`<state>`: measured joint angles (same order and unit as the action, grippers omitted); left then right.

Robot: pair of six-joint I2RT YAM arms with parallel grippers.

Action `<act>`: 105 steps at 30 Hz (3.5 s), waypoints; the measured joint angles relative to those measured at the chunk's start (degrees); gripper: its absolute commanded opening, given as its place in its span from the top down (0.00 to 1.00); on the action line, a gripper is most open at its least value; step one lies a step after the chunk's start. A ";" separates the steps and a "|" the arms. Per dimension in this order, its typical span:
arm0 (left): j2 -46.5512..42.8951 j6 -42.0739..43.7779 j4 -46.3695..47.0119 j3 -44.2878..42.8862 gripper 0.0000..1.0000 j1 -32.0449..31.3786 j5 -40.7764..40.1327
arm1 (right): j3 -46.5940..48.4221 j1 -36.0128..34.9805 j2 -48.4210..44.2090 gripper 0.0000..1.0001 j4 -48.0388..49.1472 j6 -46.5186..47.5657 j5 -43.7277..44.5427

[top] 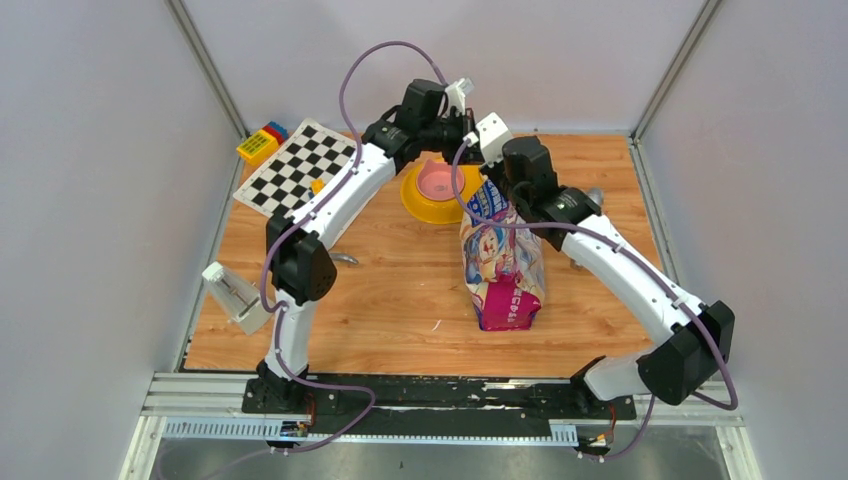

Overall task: Serve the pet food
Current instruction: Open the pet food bag at the center of the board.

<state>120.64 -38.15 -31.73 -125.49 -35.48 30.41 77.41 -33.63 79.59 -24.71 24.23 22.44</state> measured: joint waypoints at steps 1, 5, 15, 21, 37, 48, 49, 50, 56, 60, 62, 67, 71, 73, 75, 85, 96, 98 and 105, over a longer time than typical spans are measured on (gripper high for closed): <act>-0.09 0.00 0.20 0.28 1.00 0.00 0.13 | 0.33 0.02 0.22 1.00 -0.33 -0.28 0.13; -0.48 0.13 0.72 1.29 1.00 0.00 0.20 | 2.25 0.07 1.49 1.00 -2.49 -1.70 0.61; -1.84 1.57 0.55 4.13 1.00 -0.28 0.11 | 5.33 0.63 3.78 1.00 -6.71 -4.85 0.13; -2.69 3.02 -0.76 4.98 1.00 -0.81 -0.81 | 5.92 1.66 3.72 1.00 -8.92 -6.56 -3.45; -3.21 4.00 -3.32 5.03 1.00 -1.51 -2.05 | 6.47 2.16 3.67 0.72 -9.42 -5.33 -9.55; -3.63 4.00 -3.74 5.03 1.00 -1.62 -2.05 | 6.78 2.16 3.87 0.88 -8.96 -3.23 -9.51; -3.63 4.00 -3.72 5.03 1.00 -1.62 -2.08 | 6.84 2.16 3.91 0.90 -8.98 -3.08 -9.51; -3.63 4.00 -3.67 5.03 1.00 -1.62 -2.10 | 6.88 2.14 3.98 0.94 -8.96 -3.02 -9.53; -3.63 4.00 -3.72 5.03 1.00 -1.62 -2.36 | 6.75 1.79 4.35 1.00 -8.63 -1.99 -8.46; -3.63 4.00 -3.52 5.03 1.00 -1.62 -2.78 | 3.56 0.79 3.98 1.00 -3.80 0.42 -4.11; -3.63 3.96 -3.30 5.27 1.00 -1.68 -3.02 | 1.16 0.11 3.61 1.00 -0.15 2.45 -1.70; -3.65 3.74 -2.03 6.49 1.00 -1.77 -3.34 | -2.47 -0.90 3.04 1.00 6.03 6.56 2.14; -3.76 3.58 -1.62 7.32 1.00 -1.77 -3.23 | -3.32 -1.25 3.02 1.00 7.50 7.41 3.02; -4.02 3.58 -3.80 7.34 1.00 -1.97 -1.73 | -2.97 -1.03 2.93 1.00 7.82 6.80 2.71; -4.09 3.67 -5.01 7.26 1.00 -2.62 -0.90 | -1.97 -0.79 2.45 1.00 6.84 5.03 1.36; -4.13 3.54 -7.52 1.01 0.95 -3.56 1.14 | -0.83 0.59 -0.50 1.00 2.49 -1.68 -6.78; -5.86 1.99 -5.35 1.46 0.59 0.11 5.44 | -0.83 3.32 -1.60 1.00 0.90 -6.14 -14.05; -6.25 1.73 -4.87 1.46 0.48 0.52 5.60 | -0.83 3.34 -1.60 1.00 0.79 -6.38 -14.38; -6.49 1.18 -4.07 1.46 0.37 0.74 4.90 | -0.31 3.34 -1.60 1.00 -0.02 -6.86 -15.02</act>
<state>114.15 -36.97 -35.79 -124.03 -34.74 35.31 77.10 -30.28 78.00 -24.73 17.37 7.42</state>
